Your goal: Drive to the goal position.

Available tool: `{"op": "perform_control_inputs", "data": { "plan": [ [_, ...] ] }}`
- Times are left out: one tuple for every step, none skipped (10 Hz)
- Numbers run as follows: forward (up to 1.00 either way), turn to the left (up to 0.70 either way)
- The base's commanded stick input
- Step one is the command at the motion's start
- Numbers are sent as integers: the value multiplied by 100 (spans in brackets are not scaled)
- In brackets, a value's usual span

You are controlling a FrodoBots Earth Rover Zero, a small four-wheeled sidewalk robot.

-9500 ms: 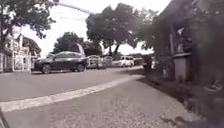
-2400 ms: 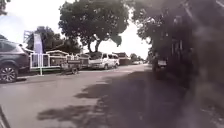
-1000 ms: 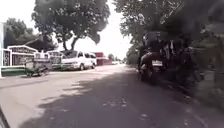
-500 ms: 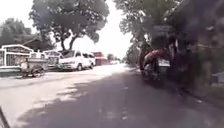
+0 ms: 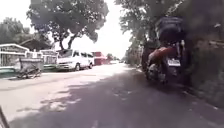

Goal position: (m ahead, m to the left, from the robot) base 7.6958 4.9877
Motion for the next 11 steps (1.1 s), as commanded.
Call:
{"op": "perform_control_inputs", "data": {
  "plan": [
    [70,1],
    [70,1],
    [70,1],
    [70,1],
    [70,1],
    [70,1],
    [70,1],
    [70,1],
    [70,1],
    [70,1],
    [70,1]
  ]
}}
